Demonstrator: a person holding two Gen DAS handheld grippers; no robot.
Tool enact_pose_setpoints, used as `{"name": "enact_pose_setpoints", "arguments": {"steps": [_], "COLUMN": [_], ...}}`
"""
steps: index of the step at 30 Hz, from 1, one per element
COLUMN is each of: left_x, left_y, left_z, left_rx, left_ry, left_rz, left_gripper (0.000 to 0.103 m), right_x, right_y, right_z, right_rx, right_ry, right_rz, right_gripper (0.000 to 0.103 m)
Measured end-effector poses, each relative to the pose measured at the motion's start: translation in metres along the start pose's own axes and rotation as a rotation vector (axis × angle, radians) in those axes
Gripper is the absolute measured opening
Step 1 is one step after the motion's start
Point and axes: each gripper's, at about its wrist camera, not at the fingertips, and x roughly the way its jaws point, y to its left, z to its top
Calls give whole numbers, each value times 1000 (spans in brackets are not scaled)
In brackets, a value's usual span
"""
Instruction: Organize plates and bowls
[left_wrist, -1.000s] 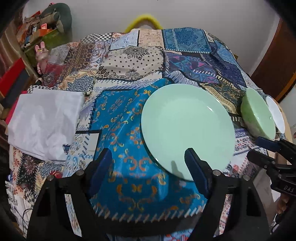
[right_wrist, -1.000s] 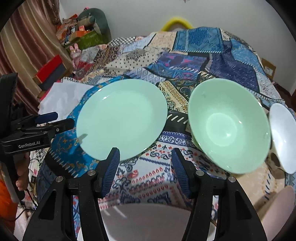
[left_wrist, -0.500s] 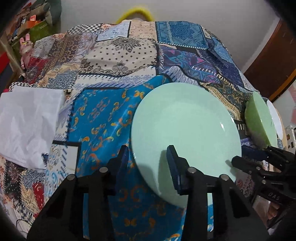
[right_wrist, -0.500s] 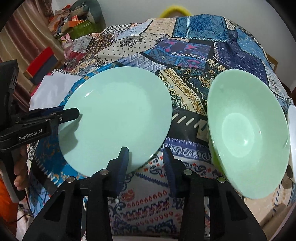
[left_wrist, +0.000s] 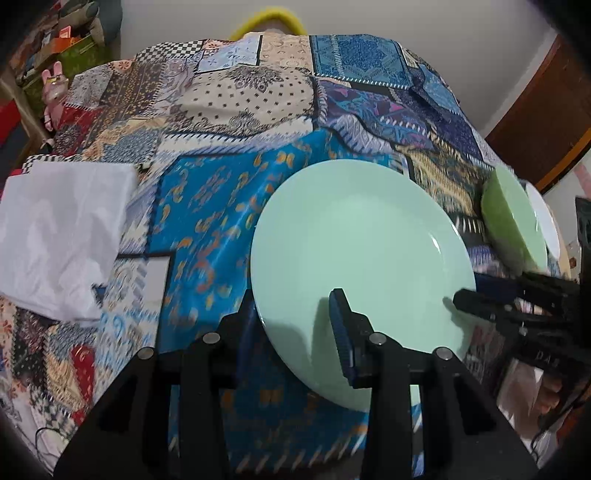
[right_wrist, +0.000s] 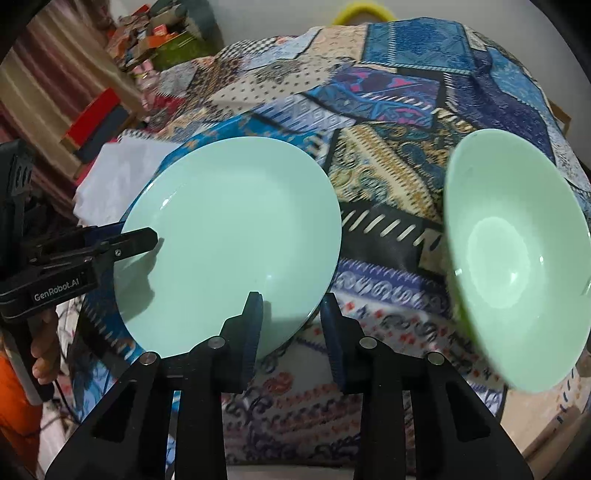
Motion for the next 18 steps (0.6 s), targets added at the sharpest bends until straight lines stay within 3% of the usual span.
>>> {"name": "enact_pose_setpoints", "arguments": {"steps": [10, 18], "left_x": [-35, -32], "left_y": [8, 7], "left_z": [-61, -65], "left_rx": [-6, -8], "left_ry": [46, 49], "left_rz": [17, 27], "left_gripper": [38, 38], "right_x": [-1, 12], "right_y": [30, 21], "right_z": [-20, -2], "right_rx": [-103, -82], "right_ry": [57, 70], "right_rz": [63, 52], "right_gripper": [29, 29]}}
